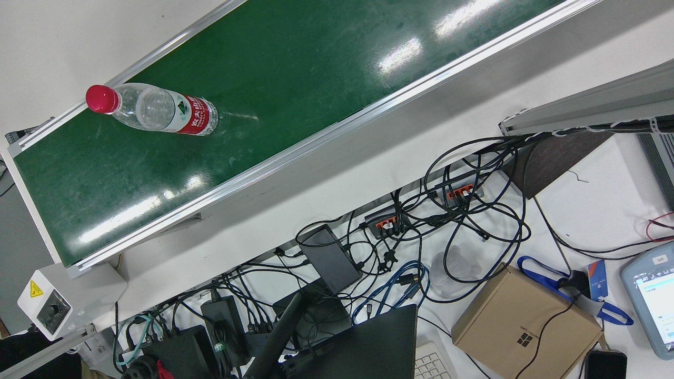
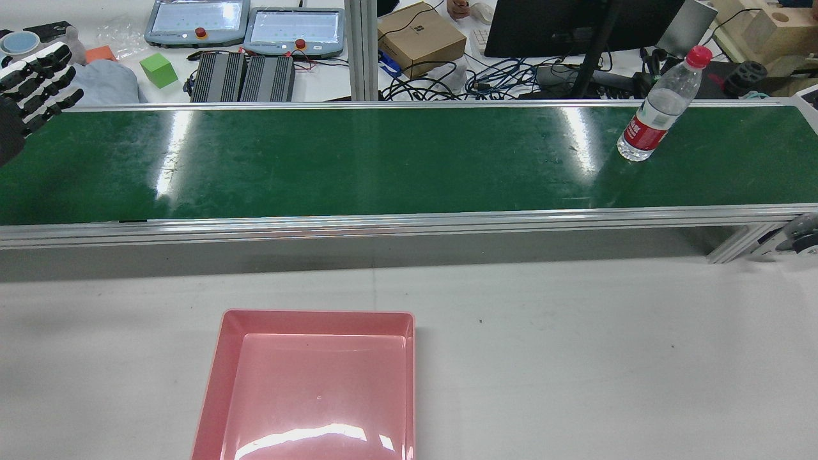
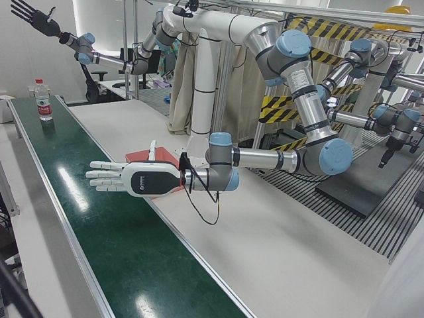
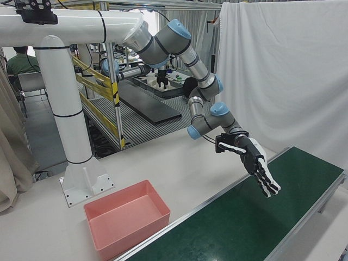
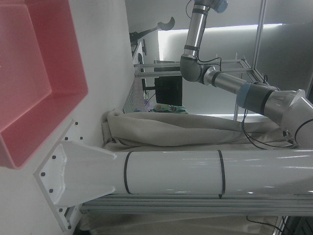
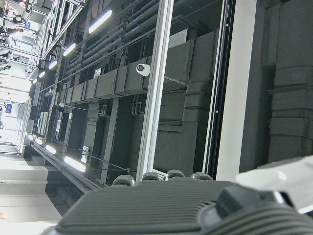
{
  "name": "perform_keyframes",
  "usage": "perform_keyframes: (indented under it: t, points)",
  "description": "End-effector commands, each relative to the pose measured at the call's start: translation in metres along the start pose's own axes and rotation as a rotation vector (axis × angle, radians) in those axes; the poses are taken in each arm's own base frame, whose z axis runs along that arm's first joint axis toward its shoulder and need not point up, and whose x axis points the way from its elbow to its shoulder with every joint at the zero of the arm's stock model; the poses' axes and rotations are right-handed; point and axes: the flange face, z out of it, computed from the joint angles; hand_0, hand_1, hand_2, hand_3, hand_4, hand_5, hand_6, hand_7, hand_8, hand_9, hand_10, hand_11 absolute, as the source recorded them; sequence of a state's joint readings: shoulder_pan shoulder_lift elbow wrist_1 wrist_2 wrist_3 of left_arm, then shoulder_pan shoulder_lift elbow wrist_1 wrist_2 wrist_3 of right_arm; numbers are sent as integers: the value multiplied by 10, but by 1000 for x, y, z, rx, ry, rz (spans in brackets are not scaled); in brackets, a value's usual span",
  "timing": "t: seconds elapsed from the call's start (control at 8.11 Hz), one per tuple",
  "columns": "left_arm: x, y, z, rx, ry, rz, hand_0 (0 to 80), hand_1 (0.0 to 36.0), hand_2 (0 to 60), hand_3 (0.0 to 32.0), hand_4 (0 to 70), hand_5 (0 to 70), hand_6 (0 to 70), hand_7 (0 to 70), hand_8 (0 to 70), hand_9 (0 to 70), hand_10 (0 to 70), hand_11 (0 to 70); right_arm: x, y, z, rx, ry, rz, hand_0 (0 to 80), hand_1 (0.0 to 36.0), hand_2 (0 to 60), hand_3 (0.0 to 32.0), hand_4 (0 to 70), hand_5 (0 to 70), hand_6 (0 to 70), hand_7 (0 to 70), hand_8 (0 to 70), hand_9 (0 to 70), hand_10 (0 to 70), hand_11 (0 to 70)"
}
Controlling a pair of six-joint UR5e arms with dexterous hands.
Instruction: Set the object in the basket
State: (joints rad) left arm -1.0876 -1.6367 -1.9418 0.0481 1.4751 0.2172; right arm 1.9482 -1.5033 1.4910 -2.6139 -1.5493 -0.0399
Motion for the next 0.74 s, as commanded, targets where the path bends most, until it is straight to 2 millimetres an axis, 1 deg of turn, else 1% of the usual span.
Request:
perform_keyframes:
  t: [0.0,0.49,0.62]
  points:
    - [1,0,0,-1,1,1,487,12,0,0,106,40,0,0,15,3,31,53,0,0,0,0,0,0,0,0,0,0,0,0,0,0,0,0,0,0]
    - [1,0,0,-1,1,1,486,16,0,0,108,41,0,0,14,4,34,57,-1,0,0,0,-1,-1,0,0,0,0,0,0,0,0,0,0,0,0]
    - [1,-3,-2,6,1,4,483,14,0,0,105,49,0,0,16,5,33,55,0,0,0,0,0,0,0,0,0,0,0,0,0,0,0,0,0,0]
